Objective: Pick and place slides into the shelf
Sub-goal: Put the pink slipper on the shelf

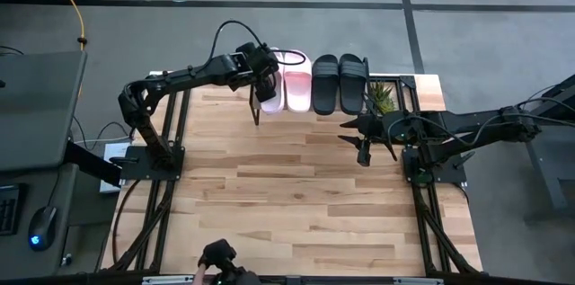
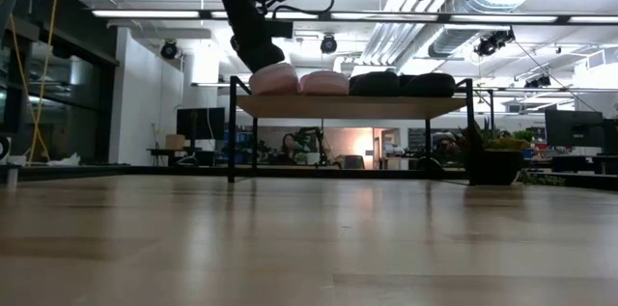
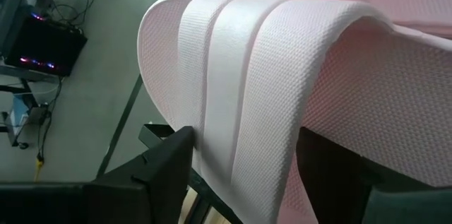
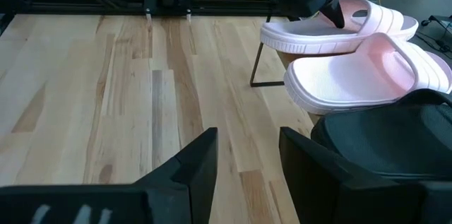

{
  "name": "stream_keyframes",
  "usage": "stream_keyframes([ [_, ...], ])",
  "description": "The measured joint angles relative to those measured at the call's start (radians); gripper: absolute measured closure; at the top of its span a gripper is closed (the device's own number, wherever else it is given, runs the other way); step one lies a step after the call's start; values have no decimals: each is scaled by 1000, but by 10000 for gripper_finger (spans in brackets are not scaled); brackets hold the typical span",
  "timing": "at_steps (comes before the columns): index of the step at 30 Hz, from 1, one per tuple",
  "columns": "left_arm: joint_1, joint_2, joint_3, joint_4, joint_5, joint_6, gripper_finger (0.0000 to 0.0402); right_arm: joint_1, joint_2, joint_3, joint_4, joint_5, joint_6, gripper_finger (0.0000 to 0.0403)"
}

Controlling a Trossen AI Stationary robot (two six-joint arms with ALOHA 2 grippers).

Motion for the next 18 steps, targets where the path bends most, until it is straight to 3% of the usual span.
stream_keyframes([
  [18,-65,0,78,-72,-37,-14,176,0,0,0,-4,0,0,260],
])
